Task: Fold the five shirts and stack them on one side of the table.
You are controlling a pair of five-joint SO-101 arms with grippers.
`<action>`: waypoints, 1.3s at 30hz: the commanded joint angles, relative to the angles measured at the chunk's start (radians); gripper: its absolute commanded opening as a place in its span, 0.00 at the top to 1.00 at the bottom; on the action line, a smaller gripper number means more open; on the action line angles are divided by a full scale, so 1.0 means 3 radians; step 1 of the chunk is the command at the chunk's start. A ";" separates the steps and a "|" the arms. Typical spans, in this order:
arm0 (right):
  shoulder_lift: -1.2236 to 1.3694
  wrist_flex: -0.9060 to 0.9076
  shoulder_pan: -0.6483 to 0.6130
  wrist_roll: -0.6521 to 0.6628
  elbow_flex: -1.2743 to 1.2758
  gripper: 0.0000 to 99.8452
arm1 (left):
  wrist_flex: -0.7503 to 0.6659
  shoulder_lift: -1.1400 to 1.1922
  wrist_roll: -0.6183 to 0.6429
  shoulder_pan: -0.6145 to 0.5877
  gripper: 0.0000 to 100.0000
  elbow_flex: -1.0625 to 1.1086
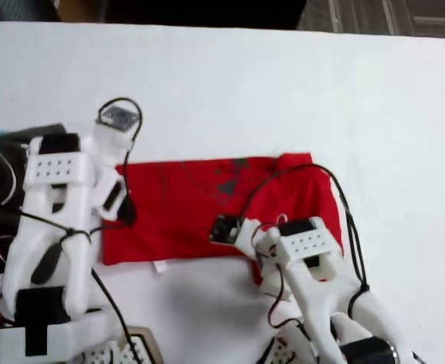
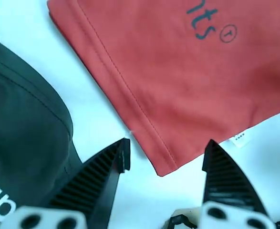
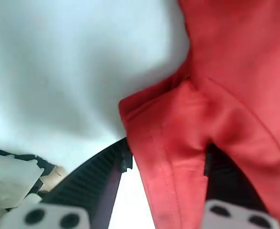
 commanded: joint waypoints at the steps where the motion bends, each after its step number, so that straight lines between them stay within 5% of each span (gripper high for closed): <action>1: 0.0222 -0.0141 0.0033 0.0015 -0.0031 0.85 | -0.0036 -0.0148 -0.0020 0.0010 0.74 -0.0003; 3: 0.0228 -0.0141 0.0043 0.0015 -0.0051 0.99 | -0.0036 -0.0148 -0.0020 0.0010 0.74 -0.0003; 9: 0.0222 -0.0049 0.0197 0.0020 -0.0128 0.98 | -0.0036 -0.0143 -0.0026 0.0010 0.74 -0.0003; 22: 0.0253 0.1741 0.0207 0.0266 -0.2266 0.98 | -0.0041 -0.0143 -0.0026 0.0020 0.74 0.0013; 39: 0.1680 0.1655 0.0253 0.0266 -0.3626 0.98 | -0.0087 -0.0138 -0.0031 0.0026 0.74 0.0023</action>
